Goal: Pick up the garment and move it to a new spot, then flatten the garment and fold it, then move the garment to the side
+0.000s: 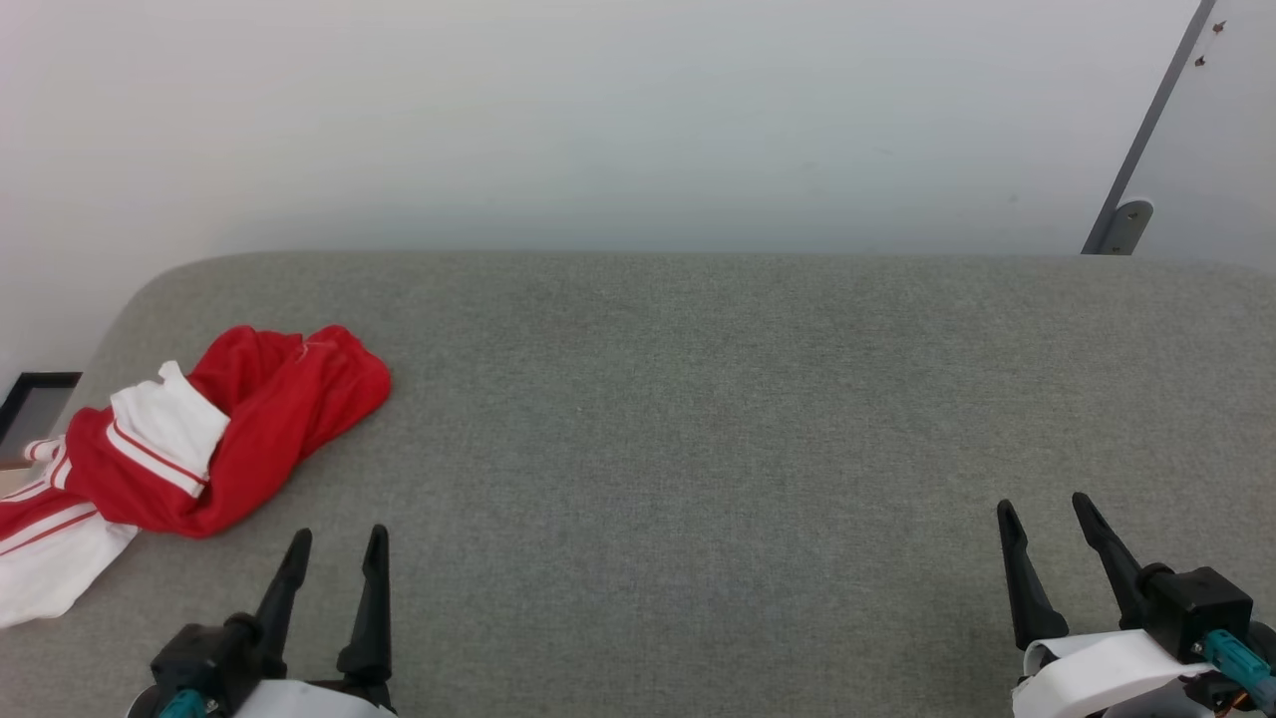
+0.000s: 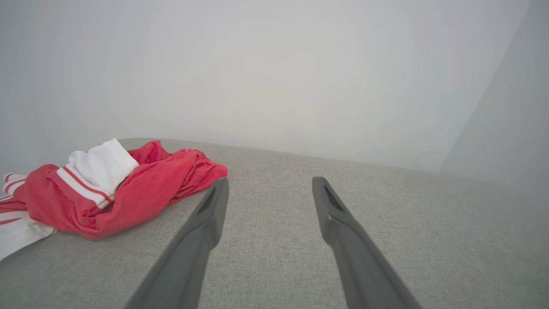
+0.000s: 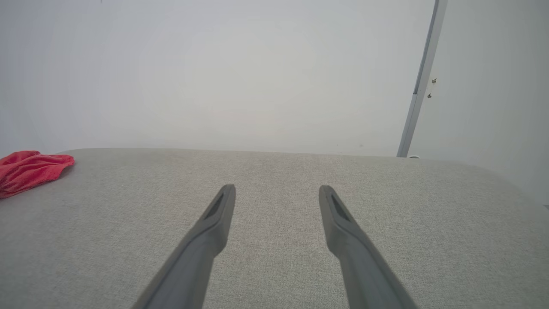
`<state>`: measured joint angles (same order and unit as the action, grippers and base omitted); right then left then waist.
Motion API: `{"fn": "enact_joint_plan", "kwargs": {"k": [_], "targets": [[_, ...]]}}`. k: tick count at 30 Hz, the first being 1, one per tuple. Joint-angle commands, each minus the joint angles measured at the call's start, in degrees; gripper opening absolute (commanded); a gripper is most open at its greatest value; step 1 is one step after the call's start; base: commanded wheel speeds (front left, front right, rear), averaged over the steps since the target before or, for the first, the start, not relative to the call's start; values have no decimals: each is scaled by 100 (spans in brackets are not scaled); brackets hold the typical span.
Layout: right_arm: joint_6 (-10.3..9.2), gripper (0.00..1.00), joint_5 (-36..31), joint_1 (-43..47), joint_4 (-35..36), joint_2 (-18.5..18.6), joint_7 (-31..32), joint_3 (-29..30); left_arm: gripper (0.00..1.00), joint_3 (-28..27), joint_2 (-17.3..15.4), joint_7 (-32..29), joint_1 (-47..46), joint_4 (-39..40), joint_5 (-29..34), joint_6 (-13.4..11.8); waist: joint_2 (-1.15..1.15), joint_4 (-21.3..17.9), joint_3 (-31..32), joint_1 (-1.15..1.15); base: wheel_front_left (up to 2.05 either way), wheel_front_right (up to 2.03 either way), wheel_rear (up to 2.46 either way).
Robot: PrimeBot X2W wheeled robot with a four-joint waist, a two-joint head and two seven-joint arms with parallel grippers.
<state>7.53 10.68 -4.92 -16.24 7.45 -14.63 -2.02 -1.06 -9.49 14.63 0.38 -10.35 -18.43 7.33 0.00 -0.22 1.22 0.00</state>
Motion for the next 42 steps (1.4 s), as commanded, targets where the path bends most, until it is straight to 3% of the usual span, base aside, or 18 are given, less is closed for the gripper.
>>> {"fn": "enact_joint_plan", "kwargs": {"k": [1,22,42], "targets": [[-8,100,-77,39,24,17,-35,-4,100,4,-33,34,57,20,77,20,0,1,1,0,0,0,0],[-8,100,-171,-10,13,8,-67,-171,100,-66,-52,53,0,-112,27,19,0,162,48,0,0,0,0],[-8,100,101,-147,-254,-5,-47,-932,100,-604,-145,17,290,-151,-147,-179,0,2022,526,0,0,0,0]]}}
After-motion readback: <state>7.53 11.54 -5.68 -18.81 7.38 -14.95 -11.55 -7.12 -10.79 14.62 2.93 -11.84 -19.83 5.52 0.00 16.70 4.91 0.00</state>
